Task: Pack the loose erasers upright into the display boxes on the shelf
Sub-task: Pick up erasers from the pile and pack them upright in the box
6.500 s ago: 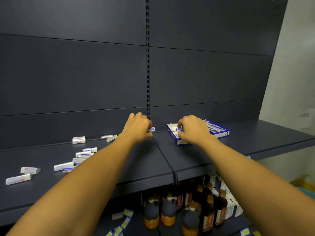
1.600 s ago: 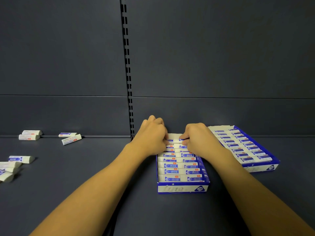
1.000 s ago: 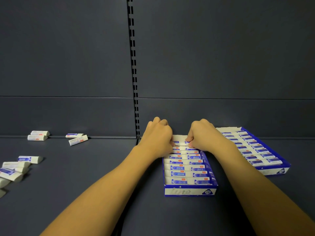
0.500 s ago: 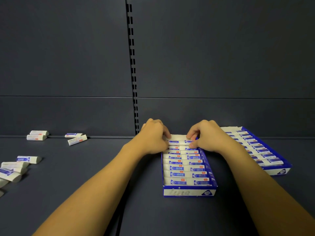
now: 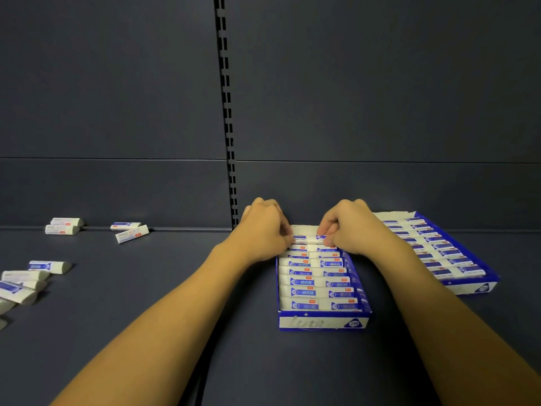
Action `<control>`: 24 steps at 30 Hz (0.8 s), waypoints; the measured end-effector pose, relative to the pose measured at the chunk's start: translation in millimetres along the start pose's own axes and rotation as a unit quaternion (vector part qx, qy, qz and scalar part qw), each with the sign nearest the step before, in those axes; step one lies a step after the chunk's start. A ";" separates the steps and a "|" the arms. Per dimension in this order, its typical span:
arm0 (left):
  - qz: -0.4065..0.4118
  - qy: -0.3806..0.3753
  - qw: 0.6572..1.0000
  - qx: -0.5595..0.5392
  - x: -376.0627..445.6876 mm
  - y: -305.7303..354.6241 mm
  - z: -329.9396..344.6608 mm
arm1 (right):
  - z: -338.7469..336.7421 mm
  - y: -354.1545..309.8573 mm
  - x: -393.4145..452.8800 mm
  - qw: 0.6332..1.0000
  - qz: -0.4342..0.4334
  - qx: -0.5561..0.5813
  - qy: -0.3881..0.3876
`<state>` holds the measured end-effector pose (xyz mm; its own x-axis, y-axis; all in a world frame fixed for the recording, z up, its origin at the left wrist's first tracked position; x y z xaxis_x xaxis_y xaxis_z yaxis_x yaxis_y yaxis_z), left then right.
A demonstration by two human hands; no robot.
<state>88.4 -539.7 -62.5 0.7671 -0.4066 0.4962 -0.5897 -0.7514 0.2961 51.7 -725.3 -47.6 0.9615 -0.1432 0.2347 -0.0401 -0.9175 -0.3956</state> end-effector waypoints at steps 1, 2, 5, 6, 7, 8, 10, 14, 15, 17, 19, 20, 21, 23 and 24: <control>0.000 0.002 1.000 0.003 0.0 0.3 0.3 | -0.2 -1.6 0.5 1.000 0.002 -0.007 -0.005; 0.000 0.003 1.000 0.004 0.2 0.8 0.4 | -0.5 -2.7 1.1 1.000 0.002 -0.011 -0.009; 0.002 0.001 1.000 0.013 0.9 2.6 0.0 | -2.2 -4.2 0.8 1.000 -0.003 -0.014 -0.017; 0.003 -0.001 1.000 0.016 1.1 2.9 -0.1 | -2.8 -4.3 0.3 1.000 -0.004 -0.014 -0.021; 0.003 -0.002 1.000 0.019 1.0 3.0 -0.2 | -3.2 -3.9 -0.3 1.000 -0.005 -0.012 -0.026; 0.003 -0.003 1.000 0.018 0.8 2.9 -0.3 | -3.6 -3.4 -0.8 1.000 -0.007 -0.009 -0.029; 0.003 -0.003 1.000 0.014 0.2 1.8 -0.2 | -4.1 -2.5 -1.2 0.999 -0.011 0.001 -0.035; 0.010 -0.009 1.000 0.012 -0.2 1.2 -0.1 | -3.9 -1.2 -1.7 0.999 -0.012 0.017 -0.038; 0.011 -0.010 1.000 0.013 -0.1 1.1 0.2 | -3.9 -0.7 -1.9 0.999 -0.013 0.017 -0.039; 0.011 -0.010 1.000 0.014 0.5 0.8 0.5 | -4.8 0.6 -2.4 0.999 -0.021 0.019 -0.036; 0.013 -0.011 1.000 0.017 0.4 1.0 0.5 | -6.1 1.6 -3.1 0.999 -0.029 0.020 -0.029; 0.015 -0.011 1.000 0.019 0.1 1.2 0.2 | -6.2 1.6 -3.5 0.999 -0.030 0.019 -0.028; 0.016 -0.013 1.000 0.021 -0.5 1.6 -0.3 | -6.2 1.6 -4.0 0.999 -0.032 0.017 -0.028; 0.018 -0.015 0.999 0.024 -1.2 2.1 -1.0 | -5.5 1.5 -4.5 0.999 -0.037 0.011 -0.031; 0.018 -0.016 0.999 0.026 -1.3 2.1 -1.0 | -5.6 1.5 -4.6 0.999 -0.040 0.009 -0.031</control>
<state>86.0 -540.3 -61.7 0.7533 -0.4503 0.4793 -0.6045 -0.7611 0.2351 45.7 -728.1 -44.3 0.9763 -0.0455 0.2114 0.0424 -0.9183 -0.3937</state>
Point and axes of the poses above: each hand's wrist, its own x-axis towards the middle knuckle, its own z-axis out of the palm, y = z × x, the point moved 2 cm from there along x, towards the middle knuckle, and after that the axes turned 10 degrees about y, right-handed, at the moved point
